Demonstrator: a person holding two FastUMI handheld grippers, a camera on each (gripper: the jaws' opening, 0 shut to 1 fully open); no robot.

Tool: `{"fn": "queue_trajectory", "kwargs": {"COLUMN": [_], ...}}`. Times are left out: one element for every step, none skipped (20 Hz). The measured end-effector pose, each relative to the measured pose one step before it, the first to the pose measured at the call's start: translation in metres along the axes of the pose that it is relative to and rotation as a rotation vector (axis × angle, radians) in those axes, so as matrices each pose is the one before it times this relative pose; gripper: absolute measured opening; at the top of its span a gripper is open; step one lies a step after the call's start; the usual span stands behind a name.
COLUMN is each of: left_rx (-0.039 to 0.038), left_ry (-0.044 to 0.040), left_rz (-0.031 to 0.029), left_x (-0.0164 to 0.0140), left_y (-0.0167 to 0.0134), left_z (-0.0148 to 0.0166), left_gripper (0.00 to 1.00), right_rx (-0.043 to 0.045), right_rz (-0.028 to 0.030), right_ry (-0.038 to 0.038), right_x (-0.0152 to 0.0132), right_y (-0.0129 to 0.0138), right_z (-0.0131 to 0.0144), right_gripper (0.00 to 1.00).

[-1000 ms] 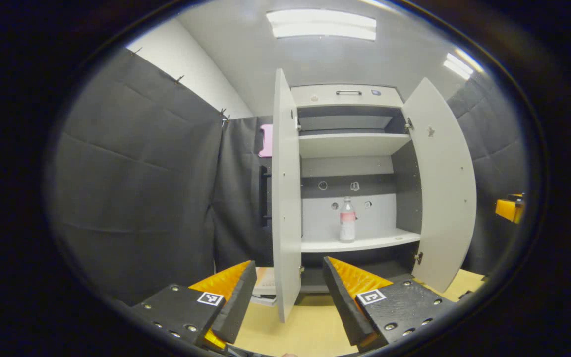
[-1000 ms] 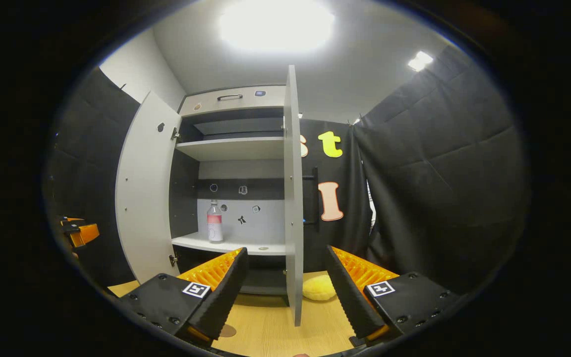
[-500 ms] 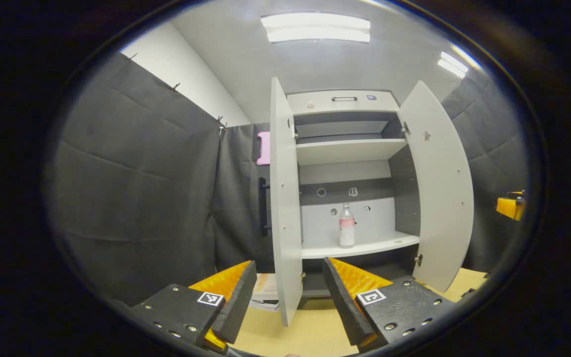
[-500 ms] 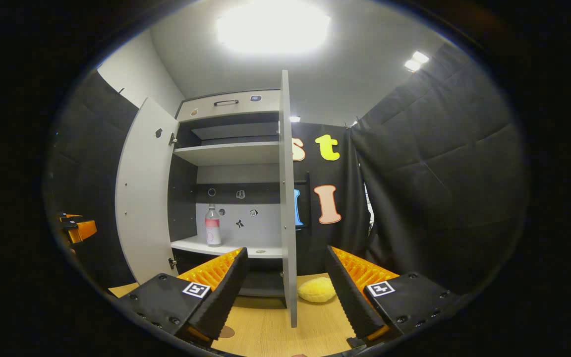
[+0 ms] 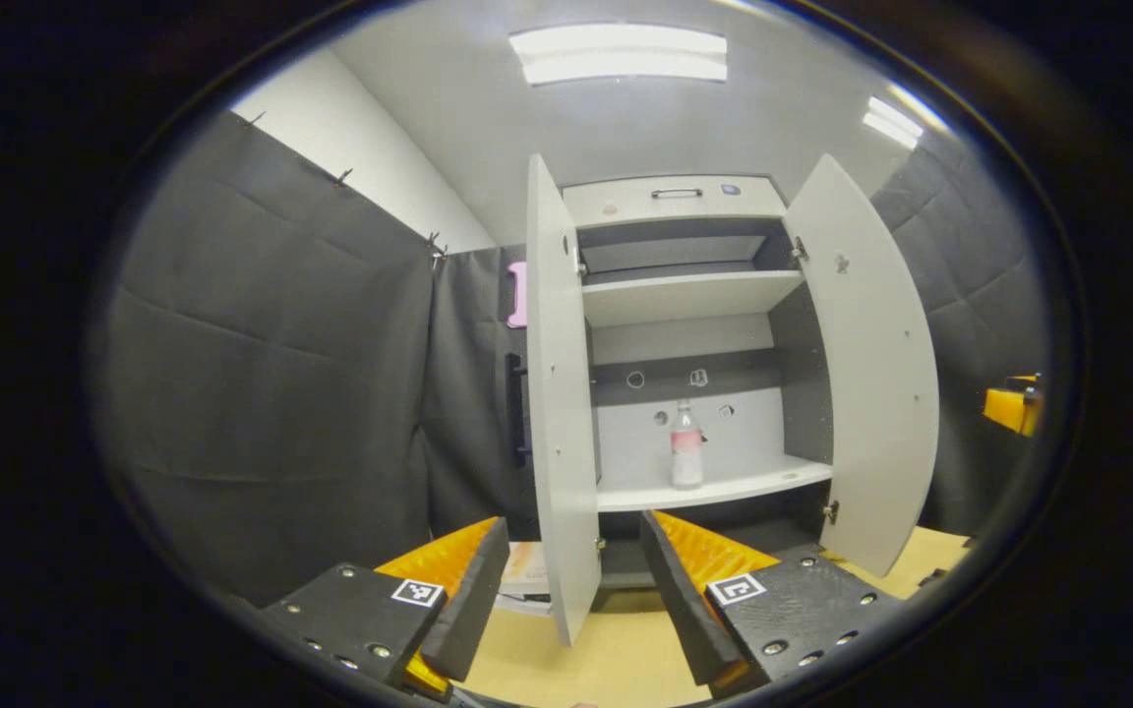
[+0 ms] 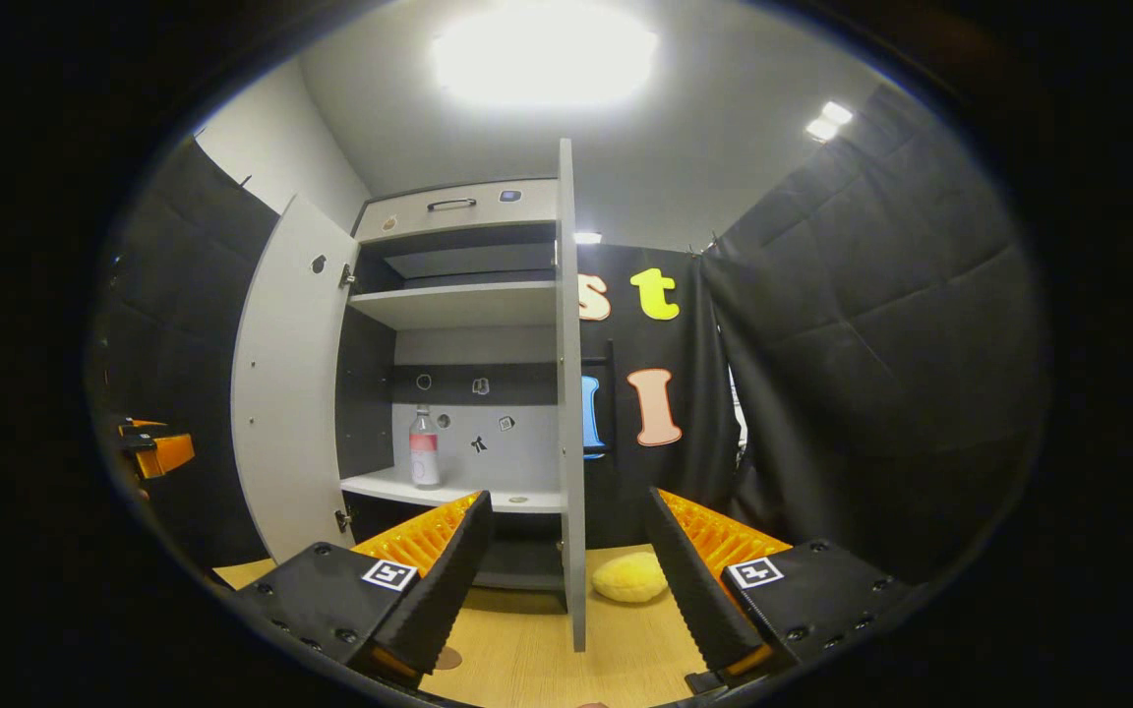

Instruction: Grasp the bottle in the cabinet with the left hand and place it on the coaster, then close the right door with the right hand and the left door with the left hand.

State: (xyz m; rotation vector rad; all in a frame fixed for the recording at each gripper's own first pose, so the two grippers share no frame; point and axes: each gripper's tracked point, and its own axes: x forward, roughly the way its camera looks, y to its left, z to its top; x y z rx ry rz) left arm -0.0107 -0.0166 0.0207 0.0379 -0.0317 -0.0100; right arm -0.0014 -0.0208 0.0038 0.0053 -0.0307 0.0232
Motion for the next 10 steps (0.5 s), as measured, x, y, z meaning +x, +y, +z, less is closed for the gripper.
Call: {"fn": "queue_trajectory", "kwargs": {"left_rx": [-0.00842, -0.00728, -0.00207, 0.00243, 0.00416, 0.00503, 0.00247, -0.00249, -0.00635, -0.00581], "left_ry": [0.00079, 0.00174, 0.00055, -0.00123, -0.00302, -0.00017, 0.00198, -0.00122, -0.00187, 0.00303], "left_rz": [-0.0049, -0.00238, 0.00035, 0.00197, 0.00106, 0.00123, 0.00254, 0.00024, -0.0019, 0.00166], "left_x": [0.00109, -0.00007, 0.002, 0.00335, 0.00284, 0.00326, 0.00294, 0.00226, 0.0041, 0.005], "left_y": [-0.00497, -0.00389, -0.00635, -0.00746, -0.00602, -0.00608, -0.00659, -0.00641, -0.00662, -0.00449], "left_z": [0.00204, 0.00087, 0.00127, 0.00071, 0.00159, 0.00045, 0.00068, 0.00061, 0.00108, -0.00073], "left_gripper": [0.82, 0.82, 0.82, 0.82, 0.82, 0.82, 0.82, 0.82, 0.82, 0.82], "right_rx": [-0.00307, -0.00397, -0.0034, -0.00242, -0.00023, 0.00266, 0.00411, 0.00406, 0.00076, 0.00112], "right_rz": [0.00366, 0.00231, 0.00206, 0.00374, 0.00456, 0.00492, 0.00595, 0.01138, 0.00674, 0.00118], "right_ry": [-0.00117, 0.0022, 0.00414, 0.00638, 0.00566, 0.00405, 0.00566, 0.00354, 0.0, 0.00666], "right_x": [0.00129, 0.00181, 0.00193, 0.00147, 0.0009, 0.00198, 0.00081, 0.00004, 0.00071, 0.0007], "right_y": [-0.00314, -0.00392, -0.0034, -0.00451, -0.00419, -0.0049, -0.00439, -0.00387, -0.00382, -0.00496], "right_z": [-0.0023, -0.00278, -0.00277, -0.00428, -0.00367, -0.00253, -0.00288, -0.00443, -0.00357, -0.0042], "right_gripper": [0.98, 0.99, 0.99, 0.99, 0.94, 0.99, 0.99, 0.99, 0.99, 0.99]}}
